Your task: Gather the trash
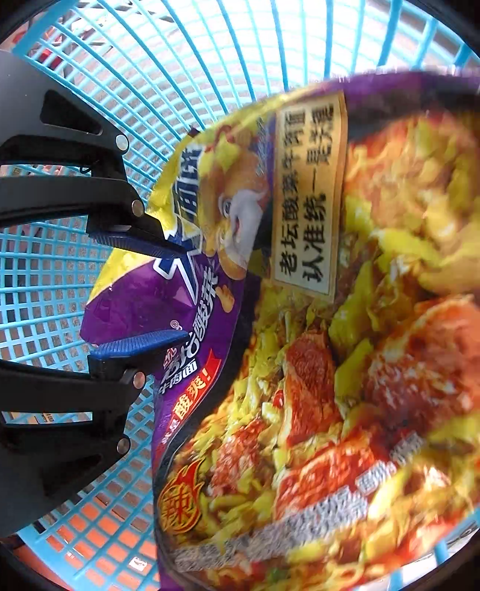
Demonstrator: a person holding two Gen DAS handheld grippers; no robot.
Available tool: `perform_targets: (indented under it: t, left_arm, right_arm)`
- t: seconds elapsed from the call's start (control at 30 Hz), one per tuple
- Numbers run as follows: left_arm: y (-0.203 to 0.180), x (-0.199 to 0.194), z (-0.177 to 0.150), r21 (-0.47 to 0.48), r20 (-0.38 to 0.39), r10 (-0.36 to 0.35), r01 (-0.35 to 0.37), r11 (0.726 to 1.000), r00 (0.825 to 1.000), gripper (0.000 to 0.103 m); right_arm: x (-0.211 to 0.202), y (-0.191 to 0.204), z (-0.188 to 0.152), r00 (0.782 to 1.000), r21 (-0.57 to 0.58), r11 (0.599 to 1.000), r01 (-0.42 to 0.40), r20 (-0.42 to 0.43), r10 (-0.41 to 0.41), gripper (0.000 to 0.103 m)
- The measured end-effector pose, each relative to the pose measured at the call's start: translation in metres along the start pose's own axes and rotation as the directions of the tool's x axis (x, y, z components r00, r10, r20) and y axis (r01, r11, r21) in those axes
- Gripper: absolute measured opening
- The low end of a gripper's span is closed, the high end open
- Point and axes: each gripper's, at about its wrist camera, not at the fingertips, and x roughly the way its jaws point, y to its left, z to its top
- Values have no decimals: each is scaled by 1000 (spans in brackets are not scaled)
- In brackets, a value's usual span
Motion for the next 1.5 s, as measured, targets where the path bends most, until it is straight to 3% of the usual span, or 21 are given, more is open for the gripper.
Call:
perform_targets:
  t: [0.1,0.17,0.2,0.3,0.33,0.37,0.5,0.6,0.7,0.87,0.97,1.07,1.2,1.27,1.5]
  left_arm:
    - [1,-5,-7,-18,15,-22,22,1000,1000,83]
    - [-6,-11,-12,-24,35,-37,38,999,999,83]
    - [-7,-16,-13,-23,53,-46,47,999,998,83]
    - [-9,-33,-18,-13,114,-59,61,998,992,86]
    - [-10,-38,-19,-14,133,-66,69,998,989,88]
    - [-10,-44,-22,-19,152,-71,75,997,986,89]
    - [-6,-65,-35,-43,199,-88,99,994,976,91]
    - [1,-88,-48,-67,233,-73,91,994,970,92]
    - [10,-111,-61,-86,276,-45,71,994,960,94]
    - [34,-144,-91,-160,310,-1,53,986,951,94]
    - [52,-159,-112,-201,332,35,35,979,943,94]
    - [69,-169,-129,-241,326,77,4,970,942,94]
    - [84,-173,-161,-285,280,168,-85,955,945,94]
    - [87,-175,-177,-289,262,189,-110,951,946,94]
    - [93,-160,-224,-291,198,166,-104,951,966,94]
  right_arm:
    - [-43,-7,-23,986,-23,999,-41,159,44,39]
    - [-82,-13,-47,951,-41,994,-99,291,106,39]
    - [-104,-18,-62,919,-53,991,-124,369,135,39]
    - [-174,-24,-122,784,-97,980,-174,588,198,43]
    - [-198,-24,-144,726,-111,974,-195,652,220,46]
    - [-223,-21,-165,664,-129,969,-210,709,238,58]
    - [-309,0,-253,386,-174,967,-184,892,234,92]
    - [-357,16,-309,225,-215,968,-128,945,239,96]
    - [-389,41,-356,122,-277,955,-101,950,289,97]
    - [-425,81,-426,11,-428,902,-54,903,429,97]
    - [-436,104,-459,-22,-520,854,-16,854,520,97]
    - [-441,125,-488,-9,-618,786,-6,786,618,97]
    - [-433,144,-513,62,-735,677,-36,675,735,97]
    - [-427,155,-521,111,-776,629,-56,621,776,96]
    - [-387,188,-519,284,-863,474,-174,417,864,96]
